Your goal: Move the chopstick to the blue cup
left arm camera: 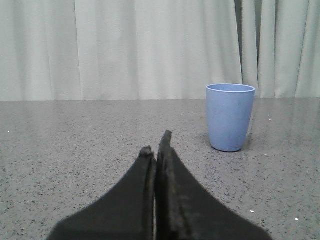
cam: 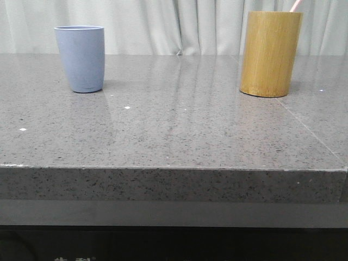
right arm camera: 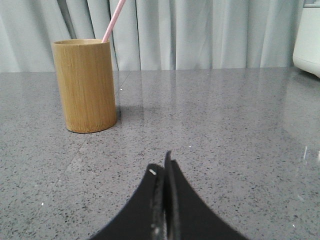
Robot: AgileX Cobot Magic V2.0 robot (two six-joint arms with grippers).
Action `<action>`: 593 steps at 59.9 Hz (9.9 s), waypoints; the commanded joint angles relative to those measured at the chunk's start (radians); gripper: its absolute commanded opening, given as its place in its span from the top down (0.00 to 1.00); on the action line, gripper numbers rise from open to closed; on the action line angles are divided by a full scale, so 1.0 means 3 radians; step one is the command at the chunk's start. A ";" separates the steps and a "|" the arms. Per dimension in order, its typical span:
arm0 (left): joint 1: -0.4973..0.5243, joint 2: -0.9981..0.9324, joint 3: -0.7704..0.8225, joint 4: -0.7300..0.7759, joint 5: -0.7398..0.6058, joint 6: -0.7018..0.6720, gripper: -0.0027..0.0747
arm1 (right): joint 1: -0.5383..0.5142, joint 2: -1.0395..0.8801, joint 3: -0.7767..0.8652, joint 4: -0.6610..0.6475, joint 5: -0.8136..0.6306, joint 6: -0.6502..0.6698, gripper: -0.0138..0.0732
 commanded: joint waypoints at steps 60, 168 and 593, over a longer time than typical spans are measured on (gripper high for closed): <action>0.0002 0.0287 -0.1238 -0.0031 0.0401 -0.0009 0.99 | -0.0015 0.0021 -0.1056 -0.0042 0.0524 -0.0027 0.92; 0.0002 0.3604 -0.3695 -0.0176 0.2063 -0.0004 0.24 | -0.0010 0.2321 -0.2701 -0.0186 0.1651 -0.0040 0.30; -0.1774 0.3487 -0.3281 -0.0902 0.1119 0.0559 0.50 | 0.0276 0.5035 -0.4297 0.1746 -0.0358 -0.0072 0.64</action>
